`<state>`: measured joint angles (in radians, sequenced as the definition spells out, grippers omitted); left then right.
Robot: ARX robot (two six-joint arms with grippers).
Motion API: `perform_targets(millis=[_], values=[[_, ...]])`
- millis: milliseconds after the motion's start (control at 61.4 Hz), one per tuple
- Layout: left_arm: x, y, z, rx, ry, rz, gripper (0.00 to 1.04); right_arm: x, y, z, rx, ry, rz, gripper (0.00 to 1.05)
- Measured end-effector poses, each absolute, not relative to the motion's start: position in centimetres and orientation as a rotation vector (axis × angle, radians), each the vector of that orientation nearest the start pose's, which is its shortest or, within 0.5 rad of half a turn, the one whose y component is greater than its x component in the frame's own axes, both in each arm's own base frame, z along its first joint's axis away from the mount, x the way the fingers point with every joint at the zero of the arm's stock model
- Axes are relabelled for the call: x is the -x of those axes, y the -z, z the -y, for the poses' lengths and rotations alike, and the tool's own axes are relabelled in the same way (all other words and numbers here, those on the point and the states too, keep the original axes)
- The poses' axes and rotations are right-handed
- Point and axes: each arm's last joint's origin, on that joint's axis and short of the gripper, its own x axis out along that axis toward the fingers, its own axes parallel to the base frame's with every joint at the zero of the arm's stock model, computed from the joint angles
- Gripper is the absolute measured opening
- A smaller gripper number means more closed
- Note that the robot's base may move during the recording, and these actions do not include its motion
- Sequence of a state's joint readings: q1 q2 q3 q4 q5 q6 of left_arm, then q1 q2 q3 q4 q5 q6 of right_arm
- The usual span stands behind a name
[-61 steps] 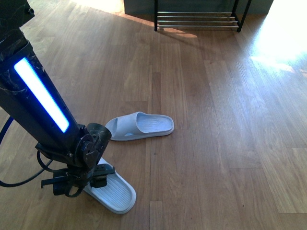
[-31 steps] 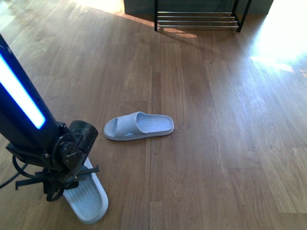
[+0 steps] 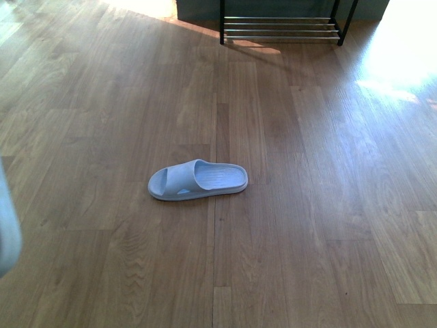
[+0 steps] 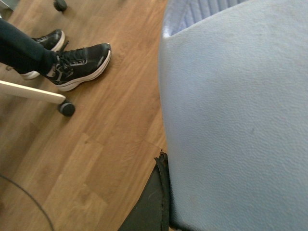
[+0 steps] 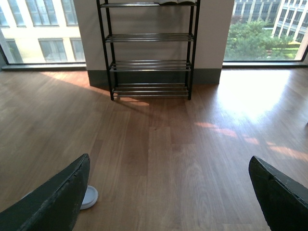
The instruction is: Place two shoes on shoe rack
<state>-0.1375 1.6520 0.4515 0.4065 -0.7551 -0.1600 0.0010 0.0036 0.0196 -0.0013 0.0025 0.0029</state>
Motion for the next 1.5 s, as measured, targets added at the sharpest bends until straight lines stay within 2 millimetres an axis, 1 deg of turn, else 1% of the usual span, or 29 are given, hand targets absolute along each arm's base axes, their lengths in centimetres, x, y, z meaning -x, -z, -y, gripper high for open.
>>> perform_targets(millis=[49,65,81,147,179,261,1499], values=[[-22.4,-11.3,1.0,-0.204,-0.664,-0.653,0.02,-9.7,-17.0,0.0,-0.003,0.002,0.014,0.96],[-21.1,-11.9,0.8,-0.210,-0.671,-0.650,0.02,-9.7,-17.0,0.0,-0.003,0.002,0.014,0.96],[-20.3,-12.2,0.7,-0.214,-0.673,-0.649,0.02,-9.7,-17.0,0.0,-0.003,0.002,0.014,0.96],[-18.7,-13.0,0.5,-0.207,-0.679,-0.620,0.02,-9.7,-17.0,0.0,-0.003,0.002,0.014,0.96],[-18.4,-13.3,0.4,-0.197,-0.678,-0.600,0.02,-9.7,-17.0,0.0,-0.003,0.002,0.014,0.96],[-18.3,-13.8,0.4,-0.185,-0.678,-0.575,0.02,-9.7,-17.0,0.0,-0.003,0.001,0.015,0.96],[-18.3,-13.7,0.5,-0.195,-0.666,-0.582,0.02,-9.7,-17.0,0.0,-0.003,-0.002,0.014,0.96]])
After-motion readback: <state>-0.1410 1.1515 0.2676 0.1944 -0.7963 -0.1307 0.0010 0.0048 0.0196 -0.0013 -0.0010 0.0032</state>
